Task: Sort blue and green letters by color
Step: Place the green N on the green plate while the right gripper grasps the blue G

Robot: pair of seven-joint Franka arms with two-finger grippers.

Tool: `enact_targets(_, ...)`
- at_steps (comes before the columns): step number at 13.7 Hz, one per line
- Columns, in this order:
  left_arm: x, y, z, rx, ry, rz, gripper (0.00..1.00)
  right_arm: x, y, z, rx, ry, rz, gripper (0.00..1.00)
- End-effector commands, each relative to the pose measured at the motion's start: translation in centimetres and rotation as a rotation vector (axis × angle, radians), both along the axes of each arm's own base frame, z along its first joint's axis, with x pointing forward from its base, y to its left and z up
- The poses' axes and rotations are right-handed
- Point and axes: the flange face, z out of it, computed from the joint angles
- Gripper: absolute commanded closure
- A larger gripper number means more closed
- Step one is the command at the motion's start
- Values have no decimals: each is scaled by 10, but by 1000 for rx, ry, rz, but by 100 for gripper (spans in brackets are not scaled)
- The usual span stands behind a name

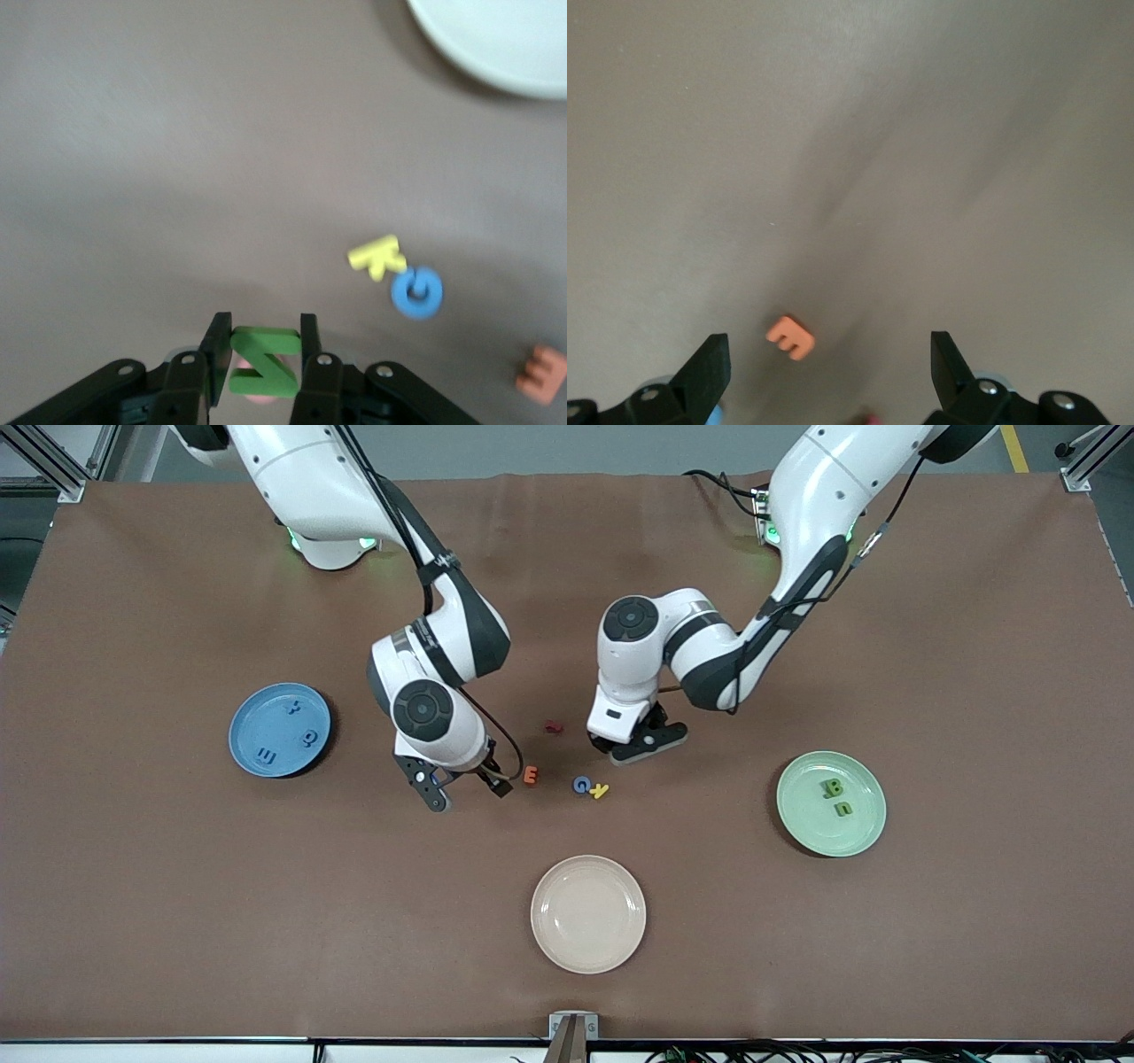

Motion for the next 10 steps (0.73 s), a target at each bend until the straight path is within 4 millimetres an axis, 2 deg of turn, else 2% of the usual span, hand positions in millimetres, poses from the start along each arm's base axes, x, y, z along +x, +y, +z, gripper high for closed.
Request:
enact_targets(1, 24, 32, 11, 12, -7, 15, 98, 9, 36, -7, -4, -8, -154, 0)
enact_targets(3, 52, 67, 15, 20, -11, 0, 99, 12, 60, -13, -8, -27, -256, 0)
enact_targets(5, 78, 102, 21, 30, -16, -23, 99, 3, 87, -22, -16, -42, -311, 0)
enact_targets(7, 93, 127, 23, 40, -14, -52, 99, -2, 112, -33, -13, -71, -398, 0)
enact_targets(8, 101, 150, 19, 46, -2, -41, 99, -5, 121, -41, -21, -83, -427, 0)
enact_targets(10, 103, 189, 8, 51, 40, -59, 99, -4, 128, -52, -43, -111, -475, 2)
